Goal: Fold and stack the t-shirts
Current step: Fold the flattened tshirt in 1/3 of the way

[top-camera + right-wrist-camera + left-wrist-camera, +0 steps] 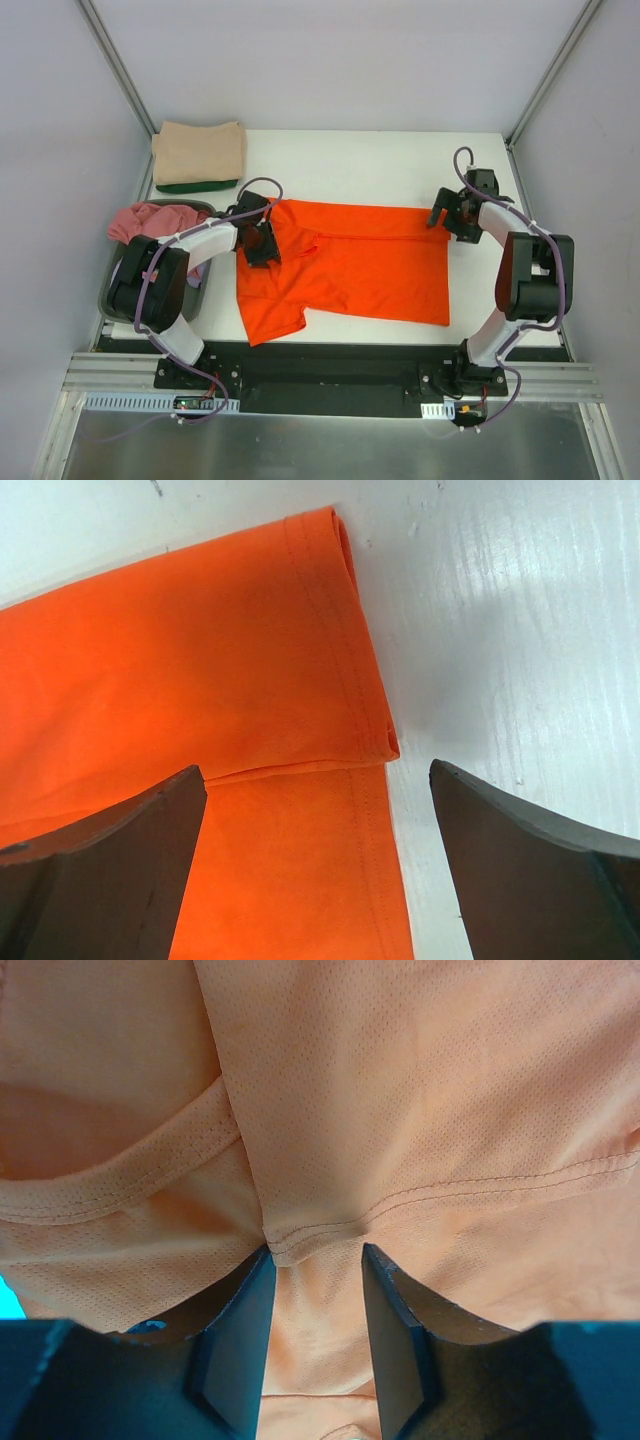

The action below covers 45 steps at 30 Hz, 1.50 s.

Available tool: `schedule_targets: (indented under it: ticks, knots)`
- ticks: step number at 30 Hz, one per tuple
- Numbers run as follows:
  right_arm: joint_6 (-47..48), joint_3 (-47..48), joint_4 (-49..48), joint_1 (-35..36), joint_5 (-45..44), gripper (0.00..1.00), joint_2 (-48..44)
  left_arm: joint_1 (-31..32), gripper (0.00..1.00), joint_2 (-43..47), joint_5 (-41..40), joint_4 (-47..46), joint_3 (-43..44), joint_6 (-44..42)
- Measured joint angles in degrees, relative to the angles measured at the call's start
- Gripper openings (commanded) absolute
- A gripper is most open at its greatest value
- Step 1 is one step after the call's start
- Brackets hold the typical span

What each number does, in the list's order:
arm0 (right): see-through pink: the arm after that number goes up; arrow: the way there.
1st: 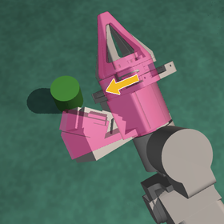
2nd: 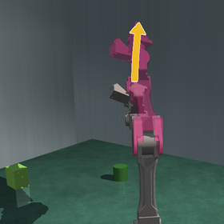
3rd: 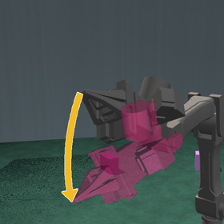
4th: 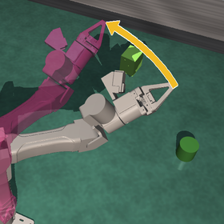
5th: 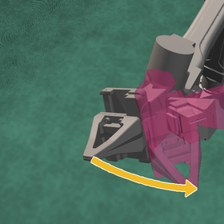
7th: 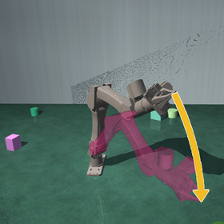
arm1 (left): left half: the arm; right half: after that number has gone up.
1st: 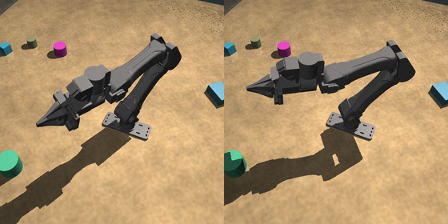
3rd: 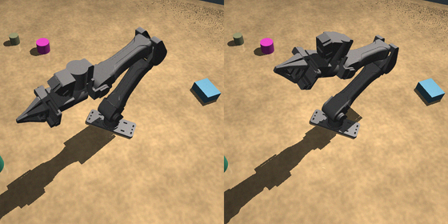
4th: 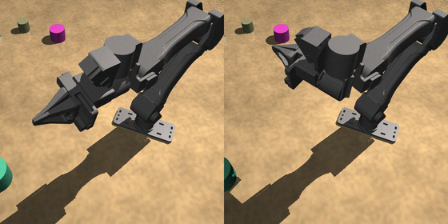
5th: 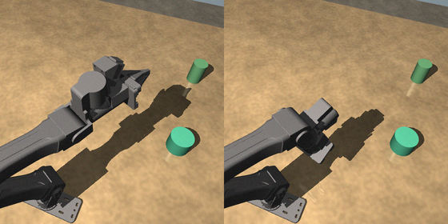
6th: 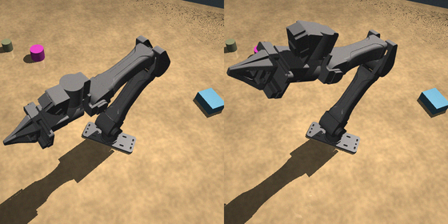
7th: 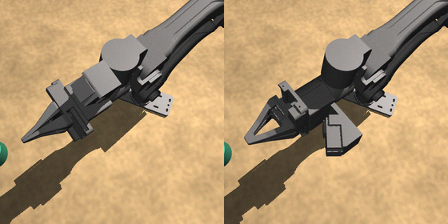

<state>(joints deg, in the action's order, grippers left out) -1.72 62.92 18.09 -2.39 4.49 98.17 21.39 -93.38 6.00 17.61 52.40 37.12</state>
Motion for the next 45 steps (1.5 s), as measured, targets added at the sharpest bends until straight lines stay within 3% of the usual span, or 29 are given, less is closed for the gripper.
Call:
schedule_targets:
  ticks: [19, 34, 45]
  knots:
    - [-0.11, 0.00, -0.07, -0.02, 0.24, 0.96, 2.40, 0.00, 0.45, -0.04, -0.74, 0.24, 3.41, -0.28]
    - [0.22, 0.04, 0.31, -0.04, 0.22, 0.96, 2.93, 0.00, 0.44, -0.04, -1.68, 1.33, 5.14, -0.72]
    - [0.37, 0.52, 0.79, -0.04, -0.07, 0.97, 3.50, 0.00, 0.27, -1.07, -1.79, 1.53, 7.15, -0.68]
